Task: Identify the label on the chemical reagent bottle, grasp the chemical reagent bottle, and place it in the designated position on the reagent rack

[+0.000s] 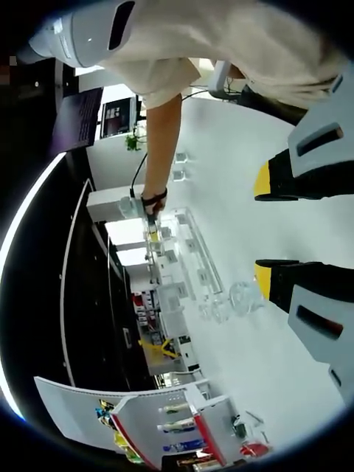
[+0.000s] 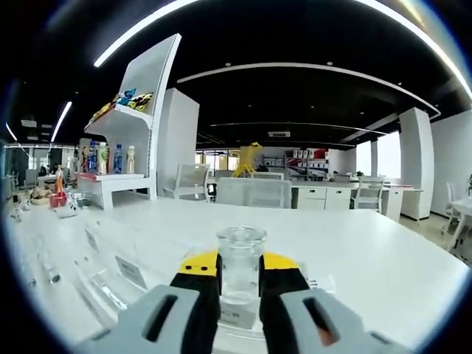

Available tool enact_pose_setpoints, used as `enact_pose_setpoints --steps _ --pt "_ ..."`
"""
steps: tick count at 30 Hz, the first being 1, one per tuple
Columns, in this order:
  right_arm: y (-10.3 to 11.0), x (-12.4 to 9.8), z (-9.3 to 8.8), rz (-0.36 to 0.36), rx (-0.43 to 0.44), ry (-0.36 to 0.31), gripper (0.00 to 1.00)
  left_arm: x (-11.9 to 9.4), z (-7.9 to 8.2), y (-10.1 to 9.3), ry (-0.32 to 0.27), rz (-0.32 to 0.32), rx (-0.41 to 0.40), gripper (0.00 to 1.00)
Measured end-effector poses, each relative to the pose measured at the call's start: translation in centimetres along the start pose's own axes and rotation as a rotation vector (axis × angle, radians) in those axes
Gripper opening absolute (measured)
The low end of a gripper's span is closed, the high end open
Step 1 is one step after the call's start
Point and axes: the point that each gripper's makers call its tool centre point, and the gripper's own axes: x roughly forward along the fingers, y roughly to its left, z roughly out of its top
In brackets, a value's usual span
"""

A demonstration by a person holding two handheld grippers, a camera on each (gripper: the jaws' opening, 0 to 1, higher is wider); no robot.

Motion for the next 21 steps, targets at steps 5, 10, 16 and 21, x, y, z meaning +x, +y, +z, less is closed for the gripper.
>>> enact_pose_setpoints --steps 5,10,16,21 --pt "-0.03 0.01 -0.27 0.004 0.0 0.008 0.19 -0.15 0.13 0.04 -0.002 0.005 0.004 0.32" --pt "0.15 -0.08 -0.21 0.007 -0.004 0.005 0.19 -0.24 0.0 0.29 0.006 0.016 0.006 0.32" --pt "0.16 -0.36 -0.27 0.012 0.003 0.013 0.2 -0.38 0.01 0.36 0.004 0.018 0.007 0.32" --pt "0.23 -0.63 -0.32 0.021 0.005 0.027 0.21 -0.34 -0.03 0.3 0.005 0.016 0.009 0.32"
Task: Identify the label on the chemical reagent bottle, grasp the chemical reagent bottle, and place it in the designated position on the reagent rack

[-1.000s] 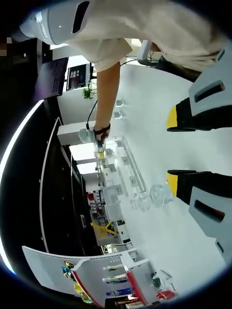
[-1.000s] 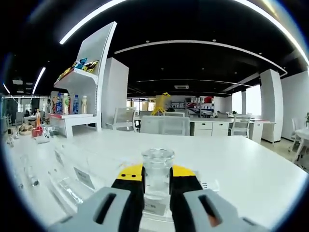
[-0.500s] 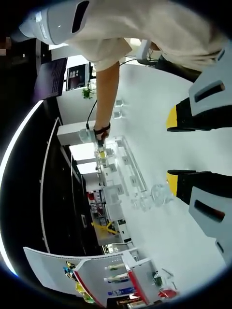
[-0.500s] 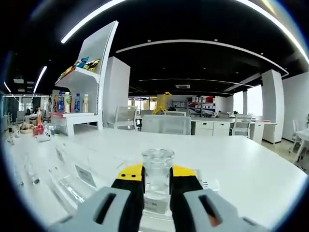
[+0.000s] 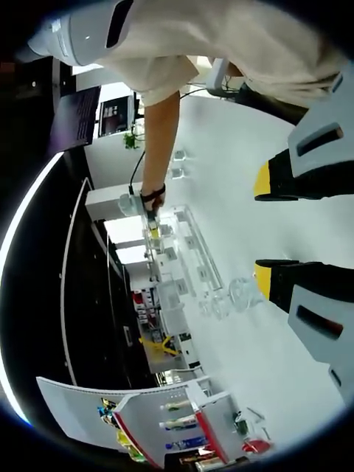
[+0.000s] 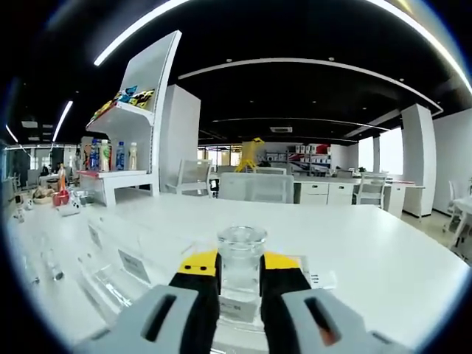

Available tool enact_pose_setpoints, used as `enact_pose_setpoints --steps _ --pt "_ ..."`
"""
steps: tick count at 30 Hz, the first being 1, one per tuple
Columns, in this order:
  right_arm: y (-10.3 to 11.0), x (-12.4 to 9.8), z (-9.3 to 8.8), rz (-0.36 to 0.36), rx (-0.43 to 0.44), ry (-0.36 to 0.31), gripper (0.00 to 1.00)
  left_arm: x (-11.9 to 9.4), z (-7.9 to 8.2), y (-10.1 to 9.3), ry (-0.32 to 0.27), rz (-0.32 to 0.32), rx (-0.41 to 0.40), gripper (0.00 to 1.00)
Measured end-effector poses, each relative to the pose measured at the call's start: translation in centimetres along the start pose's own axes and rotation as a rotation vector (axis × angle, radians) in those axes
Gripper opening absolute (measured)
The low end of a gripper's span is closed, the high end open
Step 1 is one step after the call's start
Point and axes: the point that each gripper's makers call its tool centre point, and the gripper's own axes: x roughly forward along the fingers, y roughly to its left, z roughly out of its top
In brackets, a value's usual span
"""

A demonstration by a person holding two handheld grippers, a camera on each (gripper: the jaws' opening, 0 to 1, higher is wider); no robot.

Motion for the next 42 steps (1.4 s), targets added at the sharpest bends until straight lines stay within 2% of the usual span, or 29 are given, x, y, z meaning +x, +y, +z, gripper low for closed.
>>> enact_pose_setpoints --steps 14,21,31,42 --pt "-0.3 -0.7 0.0 -0.001 0.005 -0.005 0.28 -0.4 0.4 -0.2 -0.002 0.0 0.009 0.32" --pt "-0.8 -1.9 1.5 -0.004 0.049 -0.045 0.28 -0.5 0.7 -0.4 -0.006 0.003 0.015 0.32" --pt "-1.3 -4.9 4.1 -0.002 0.073 -0.102 0.28 -0.7 1.3 -0.9 -0.024 -0.01 0.02 0.32" --pt "-1.3 -7.7 5.4 0.001 0.065 -0.12 0.28 -1.4 1.6 -0.9 -0.045 -0.004 0.013 0.32"
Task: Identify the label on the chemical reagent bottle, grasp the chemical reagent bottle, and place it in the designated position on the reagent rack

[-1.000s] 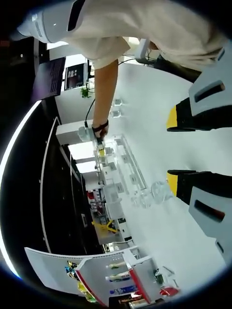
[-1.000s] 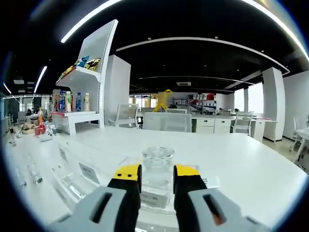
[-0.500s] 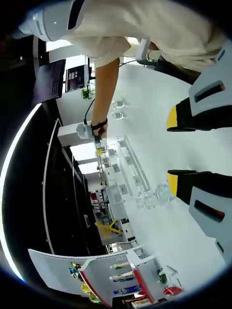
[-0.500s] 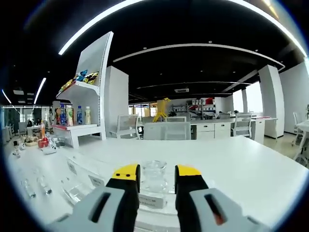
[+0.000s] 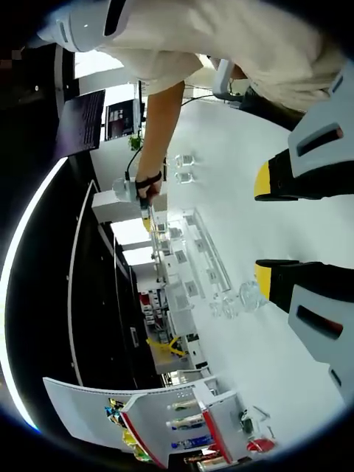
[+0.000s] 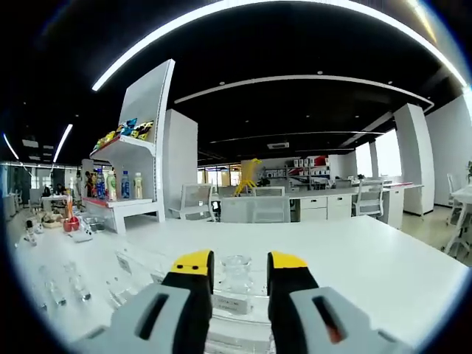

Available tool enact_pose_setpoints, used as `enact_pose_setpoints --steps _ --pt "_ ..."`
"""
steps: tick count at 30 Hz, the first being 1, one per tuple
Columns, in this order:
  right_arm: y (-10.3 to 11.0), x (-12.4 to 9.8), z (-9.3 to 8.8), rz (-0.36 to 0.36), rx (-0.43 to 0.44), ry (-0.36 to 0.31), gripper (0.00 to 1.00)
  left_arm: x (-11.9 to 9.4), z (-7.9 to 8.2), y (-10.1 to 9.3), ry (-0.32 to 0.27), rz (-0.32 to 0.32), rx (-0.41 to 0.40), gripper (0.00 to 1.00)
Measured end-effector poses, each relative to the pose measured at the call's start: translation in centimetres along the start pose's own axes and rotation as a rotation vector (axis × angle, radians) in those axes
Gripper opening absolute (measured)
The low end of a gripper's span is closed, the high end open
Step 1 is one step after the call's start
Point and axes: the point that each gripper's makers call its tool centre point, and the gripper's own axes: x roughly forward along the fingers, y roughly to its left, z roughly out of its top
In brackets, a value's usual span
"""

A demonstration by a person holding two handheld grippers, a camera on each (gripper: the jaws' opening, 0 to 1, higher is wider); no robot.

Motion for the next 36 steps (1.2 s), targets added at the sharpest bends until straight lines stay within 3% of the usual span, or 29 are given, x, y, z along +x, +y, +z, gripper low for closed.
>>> enact_pose_setpoints --steps 13,29,36 --pt "0.3 -2.8 0.9 0.015 0.021 -0.018 0.29 -1.2 0.7 -0.5 -0.026 0.003 0.016 0.32" --pt "0.5 -9.5 2.2 0.019 0.0 -0.06 0.3 -1.4 0.3 -1.6 -0.039 -0.019 0.008 0.32" --pt "0.6 -12.1 2.3 0.015 0.015 -0.074 0.3 -1.6 0.9 -2.4 -0.052 -0.036 0.016 0.32"
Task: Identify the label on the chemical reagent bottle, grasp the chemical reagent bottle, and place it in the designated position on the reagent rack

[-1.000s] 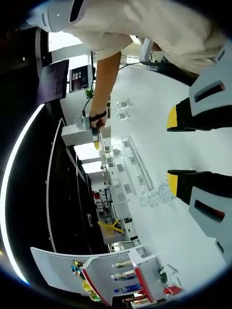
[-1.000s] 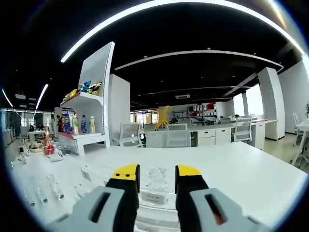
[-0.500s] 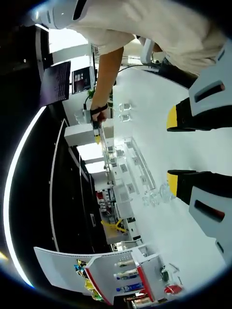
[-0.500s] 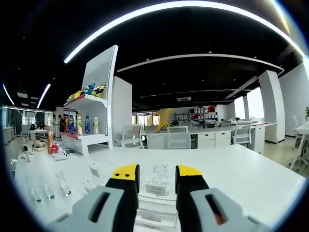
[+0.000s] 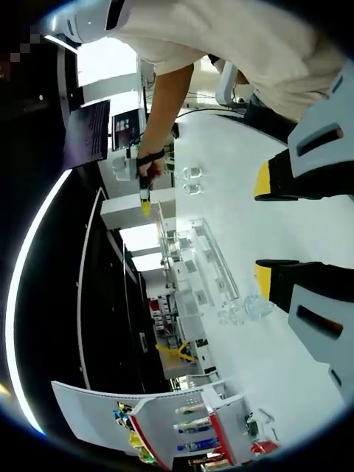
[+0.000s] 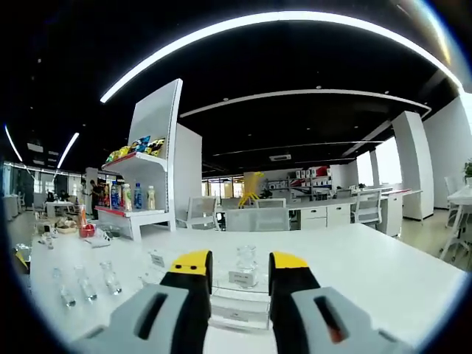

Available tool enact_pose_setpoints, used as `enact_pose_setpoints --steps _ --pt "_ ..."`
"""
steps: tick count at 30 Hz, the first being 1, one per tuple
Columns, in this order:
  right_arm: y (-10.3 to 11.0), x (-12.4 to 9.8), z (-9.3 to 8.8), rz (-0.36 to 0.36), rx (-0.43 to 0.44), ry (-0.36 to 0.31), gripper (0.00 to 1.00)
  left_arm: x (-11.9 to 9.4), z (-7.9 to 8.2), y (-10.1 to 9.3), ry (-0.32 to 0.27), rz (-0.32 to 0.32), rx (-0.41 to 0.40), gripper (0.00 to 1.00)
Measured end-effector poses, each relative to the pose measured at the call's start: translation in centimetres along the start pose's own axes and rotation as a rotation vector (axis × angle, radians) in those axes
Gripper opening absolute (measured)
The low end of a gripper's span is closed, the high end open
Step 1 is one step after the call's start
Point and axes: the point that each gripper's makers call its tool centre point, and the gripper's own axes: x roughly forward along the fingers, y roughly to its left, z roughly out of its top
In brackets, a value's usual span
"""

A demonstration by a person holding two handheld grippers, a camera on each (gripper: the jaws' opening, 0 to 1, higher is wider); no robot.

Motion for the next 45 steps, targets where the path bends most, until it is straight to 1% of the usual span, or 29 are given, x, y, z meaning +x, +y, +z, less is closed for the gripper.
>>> enact_pose_setpoints --steps 4,7,11,15,20,24,28,30,34,38,42,45 --pt "0.2 -1.2 0.7 0.001 -0.015 -0.01 0.3 0.0 0.3 -0.4 -0.007 -0.004 -0.001 0.32" --pt "0.3 -2.1 1.5 0.008 -0.008 -0.022 0.3 0.0 0.9 -0.1 -0.027 0.017 -0.002 0.32" --pt "0.1 -3.6 2.2 0.008 -0.01 -0.042 0.3 0.0 1.2 -0.3 -0.032 0.019 0.002 0.32" --pt "0.1 -4.9 2.2 0.017 0.004 -0.05 0.3 0.0 1.2 -0.5 -0.033 0.017 0.005 0.32" --pt "0.4 -6.4 1.5 0.028 -0.012 -0.04 0.3 0.2 0.7 -0.9 -0.007 0.022 0.019 0.32" --pt "0.1 -7.3 1.0 0.021 -0.03 -0.036 0.29 0.0 1.0 -1.4 -0.015 0.017 0.024 0.32" --pt "-0.2 -7.9 0.6 0.022 -0.035 -0.036 0.29 -0.1 1.0 -1.6 -0.014 0.018 0.028 0.32" --pt "-0.2 -8.0 -0.1 0.022 -0.041 -0.032 0.29 -0.1 1.0 -1.5 -0.014 0.02 0.027 0.32" --pt "0.2 -8.8 -0.9 0.027 -0.051 -0.025 0.29 -0.1 0.9 -1.6 -0.01 0.017 0.028 0.32" --pt "0.7 -10.0 -1.6 0.04 -0.08 -0.01 0.29 -0.1 0.8 -1.6 -0.008 0.02 0.027 0.32" --pt "1.3 -11.0 -1.9 0.054 -0.078 -0.008 0.29 -0.2 0.9 -1.5 -0.012 0.027 0.025 0.32" --pt "1.6 -11.9 -2.1 0.052 -0.098 -0.007 0.3 -0.2 0.9 -1.5 -0.012 0.029 0.022 0.32"
